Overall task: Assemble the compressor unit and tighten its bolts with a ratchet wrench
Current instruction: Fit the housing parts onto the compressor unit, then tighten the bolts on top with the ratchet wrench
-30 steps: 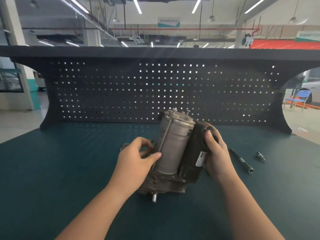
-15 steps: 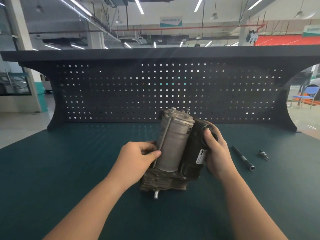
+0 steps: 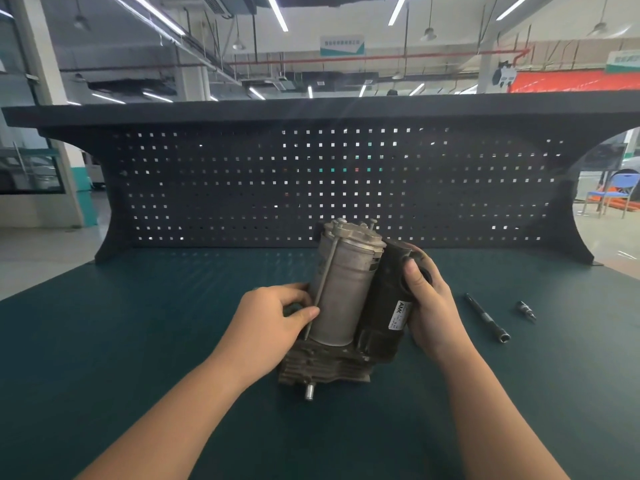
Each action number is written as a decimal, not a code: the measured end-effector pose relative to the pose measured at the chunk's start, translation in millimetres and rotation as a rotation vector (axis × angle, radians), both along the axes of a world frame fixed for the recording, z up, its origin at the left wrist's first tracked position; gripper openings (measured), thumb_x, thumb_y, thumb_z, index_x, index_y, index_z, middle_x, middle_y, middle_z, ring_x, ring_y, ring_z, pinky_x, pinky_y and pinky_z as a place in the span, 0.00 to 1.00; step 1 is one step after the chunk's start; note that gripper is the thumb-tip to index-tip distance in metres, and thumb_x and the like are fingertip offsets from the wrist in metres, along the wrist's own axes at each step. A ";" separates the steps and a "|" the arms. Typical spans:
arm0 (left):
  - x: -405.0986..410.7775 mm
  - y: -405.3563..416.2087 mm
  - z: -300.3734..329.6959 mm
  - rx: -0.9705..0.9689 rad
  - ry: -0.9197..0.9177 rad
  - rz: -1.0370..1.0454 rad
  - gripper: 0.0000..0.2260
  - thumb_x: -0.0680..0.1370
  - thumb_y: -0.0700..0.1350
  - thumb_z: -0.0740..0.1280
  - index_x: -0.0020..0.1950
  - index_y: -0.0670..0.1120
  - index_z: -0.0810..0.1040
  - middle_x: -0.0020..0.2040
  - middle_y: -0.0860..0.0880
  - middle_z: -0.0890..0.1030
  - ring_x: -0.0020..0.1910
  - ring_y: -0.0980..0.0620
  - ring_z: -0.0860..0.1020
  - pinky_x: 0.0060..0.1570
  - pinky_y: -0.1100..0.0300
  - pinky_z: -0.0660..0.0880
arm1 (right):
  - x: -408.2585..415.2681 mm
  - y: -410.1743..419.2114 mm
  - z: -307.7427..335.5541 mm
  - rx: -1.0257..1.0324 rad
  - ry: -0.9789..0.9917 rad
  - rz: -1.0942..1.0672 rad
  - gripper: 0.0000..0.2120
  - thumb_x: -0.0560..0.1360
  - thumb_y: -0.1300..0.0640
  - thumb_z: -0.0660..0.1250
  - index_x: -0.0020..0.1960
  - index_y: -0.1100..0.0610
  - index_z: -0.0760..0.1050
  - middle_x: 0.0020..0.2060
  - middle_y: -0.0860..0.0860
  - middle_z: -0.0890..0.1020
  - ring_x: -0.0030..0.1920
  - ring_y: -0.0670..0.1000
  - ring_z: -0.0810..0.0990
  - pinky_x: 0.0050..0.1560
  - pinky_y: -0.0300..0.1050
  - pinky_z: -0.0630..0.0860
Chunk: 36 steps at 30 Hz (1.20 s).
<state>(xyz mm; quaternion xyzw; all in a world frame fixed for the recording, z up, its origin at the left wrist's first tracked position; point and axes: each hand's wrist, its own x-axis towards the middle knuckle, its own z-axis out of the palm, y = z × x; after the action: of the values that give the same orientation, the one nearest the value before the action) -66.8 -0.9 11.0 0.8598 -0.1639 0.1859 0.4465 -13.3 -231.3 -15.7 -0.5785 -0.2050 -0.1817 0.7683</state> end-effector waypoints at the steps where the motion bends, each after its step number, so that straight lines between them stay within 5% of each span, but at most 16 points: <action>1: 1.1 2.4 0.1 0.019 -0.011 0.001 0.07 0.74 0.46 0.74 0.37 0.56 0.82 0.52 0.75 0.75 0.57 0.67 0.76 0.56 0.76 0.69 | 0.4 -0.6 -0.9 -0.001 -0.003 0.006 0.34 0.66 0.36 0.74 0.66 0.52 0.73 0.60 0.53 0.81 0.62 0.54 0.78 0.65 0.57 0.71; 2: 1.9 5.3 2.7 0.011 -0.017 0.002 0.04 0.72 0.50 0.75 0.39 0.56 0.81 0.58 0.72 0.74 0.60 0.64 0.76 0.60 0.70 0.69 | 0.7 -1.3 -1.8 -0.001 -0.003 0.010 0.35 0.66 0.36 0.74 0.67 0.52 0.72 0.61 0.53 0.80 0.63 0.54 0.78 0.65 0.58 0.70; 4: 2.8 9.3 14.3 -0.081 -0.055 -0.046 0.13 0.67 0.62 0.73 0.46 0.58 0.78 0.66 0.69 0.70 0.65 0.65 0.72 0.65 0.63 0.67 | 1.0 -1.9 -2.2 0.005 0.007 0.028 0.38 0.65 0.36 0.74 0.69 0.52 0.70 0.62 0.52 0.79 0.64 0.54 0.77 0.66 0.59 0.69; 6: 7.0 4.5 34.5 -0.201 -0.131 -0.162 0.20 0.66 0.70 0.69 0.54 0.65 0.73 0.69 0.70 0.66 0.68 0.69 0.66 0.69 0.65 0.62 | 1.5 -2.4 -1.8 0.022 0.027 0.069 0.41 0.65 0.36 0.75 0.72 0.52 0.67 0.64 0.52 0.78 0.65 0.53 0.76 0.66 0.57 0.70; 8: 14.9 -9.4 55.1 -0.165 -0.183 -0.260 0.29 0.64 0.71 0.70 0.62 0.70 0.66 0.72 0.67 0.64 0.72 0.70 0.60 0.69 0.68 0.58 | 3.5 -3.8 -0.9 0.053 0.032 0.127 0.43 0.65 0.38 0.75 0.74 0.51 0.64 0.64 0.51 0.78 0.65 0.52 0.76 0.64 0.52 0.72; 11: 27.8 -34.5 73.2 0.034 -0.153 -0.328 0.46 0.60 0.67 0.75 0.72 0.64 0.57 0.74 0.62 0.62 0.72 0.68 0.60 0.72 0.64 0.60 | 8.1 -5.6 -2.5 0.099 0.036 0.162 0.38 0.70 0.43 0.72 0.75 0.53 0.63 0.64 0.52 0.78 0.65 0.51 0.76 0.61 0.45 0.75; 14: 34.6 -42.2 68.4 0.117 -0.224 -0.263 0.42 0.63 0.63 0.78 0.72 0.61 0.61 0.67 0.65 0.71 0.65 0.66 0.70 0.68 0.57 0.69 | 8.4 -10.4 -1.0 0.036 0.133 0.141 0.39 0.68 0.39 0.72 0.73 0.55 0.66 0.63 0.52 0.79 0.63 0.52 0.77 0.59 0.48 0.76; 16: 35.3 -43.3 62.1 0.121 -0.282 -0.204 0.37 0.63 0.63 0.73 0.69 0.65 0.63 0.63 0.67 0.74 0.62 0.66 0.72 0.63 0.61 0.70 | 1.9 -24.4 5.7 -0.043 0.219 0.095 0.46 0.57 0.30 0.75 0.69 0.50 0.69 0.60 0.49 0.81 0.60 0.49 0.79 0.55 0.49 0.77; 18: 35.0 -45.5 59.5 0.136 -0.311 -0.157 0.34 0.64 0.65 0.71 0.68 0.66 0.64 0.62 0.68 0.75 0.62 0.69 0.70 0.59 0.68 0.67 | -6.5 -42.1 12.1 -0.119 0.306 -0.078 0.43 0.55 0.26 0.71 0.63 0.49 0.74 0.53 0.50 0.84 0.52 0.47 0.83 0.47 0.46 0.77; 21: 35.7 -49.8 58.9 0.168 -0.345 -0.069 0.30 0.66 0.64 0.70 0.67 0.64 0.68 0.56 0.68 0.74 0.59 0.69 0.68 0.54 0.72 0.64 | -1.5 -60.7 2.0 -0.585 0.600 -0.613 0.29 0.68 0.36 0.71 0.53 0.61 0.77 0.45 0.59 0.83 0.44 0.56 0.83 0.41 0.45 0.74; 23: 34.2 -51.9 59.4 0.210 -0.390 -0.002 0.27 0.67 0.66 0.68 0.64 0.61 0.73 0.52 0.70 0.72 0.56 0.67 0.69 0.55 0.68 0.67 | 2.9 -51.0 -13.0 -0.993 0.837 -0.627 0.23 0.70 0.41 0.71 0.50 0.61 0.76 0.44 0.56 0.80 0.46 0.56 0.79 0.45 0.44 0.73; 25: 32.6 -51.7 60.9 0.273 -0.420 0.032 0.31 0.68 0.73 0.61 0.64 0.58 0.76 0.53 0.69 0.73 0.59 0.64 0.67 0.56 0.64 0.67 | 6.2 -33.2 -25.5 -1.171 0.958 -0.569 0.15 0.73 0.44 0.66 0.50 0.56 0.74 0.48 0.54 0.78 0.50 0.56 0.77 0.48 0.44 0.72; 28: 32.4 -47.6 64.8 0.322 -0.402 0.028 0.36 0.70 0.75 0.49 0.67 0.56 0.75 0.60 0.65 0.76 0.63 0.63 0.66 0.59 0.62 0.67 | 9.9 -22.9 -26.6 -1.186 0.931 -0.628 0.07 0.77 0.52 0.60 0.49 0.55 0.71 0.50 0.52 0.77 0.48 0.56 0.74 0.45 0.43 0.70; 31: 32.4 -44.8 69.6 0.455 -0.450 0.057 0.33 0.72 0.73 0.48 0.67 0.58 0.74 0.61 0.65 0.77 0.62 0.63 0.69 0.59 0.61 0.64 | 4.5 -28.0 4.9 -1.159 0.863 -0.720 0.11 0.80 0.51 0.58 0.49 0.59 0.71 0.42 0.53 0.76 0.47 0.57 0.76 0.42 0.41 0.68; 34: 36.1 -44.2 71.8 0.394 -0.438 -0.012 0.25 0.71 0.70 0.59 0.59 0.58 0.80 0.49 0.65 0.79 0.53 0.64 0.68 0.54 0.69 0.61 | -11.3 -41.0 58.0 -1.083 0.464 -0.823 0.13 0.81 0.51 0.60 0.44 0.60 0.71 0.35 0.52 0.75 0.41 0.56 0.75 0.35 0.43 0.65; 36: 39.8 -44.4 70.6 0.292 -0.389 -0.077 0.20 0.68 0.68 0.64 0.52 0.58 0.81 0.43 0.65 0.78 0.53 0.64 0.68 0.50 0.73 0.65 | -29.5 -43.7 96.5 -0.944 0.100 -0.825 0.08 0.80 0.53 0.61 0.53 0.57 0.73 0.34 0.49 0.78 0.35 0.50 0.77 0.31 0.34 0.66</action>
<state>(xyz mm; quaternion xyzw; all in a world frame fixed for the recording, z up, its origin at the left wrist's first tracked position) -27.0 -45.3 81.7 0.8563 -0.3045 0.3052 0.2844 -42.9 -275.0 80.8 -0.8946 0.0131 -0.3258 0.3055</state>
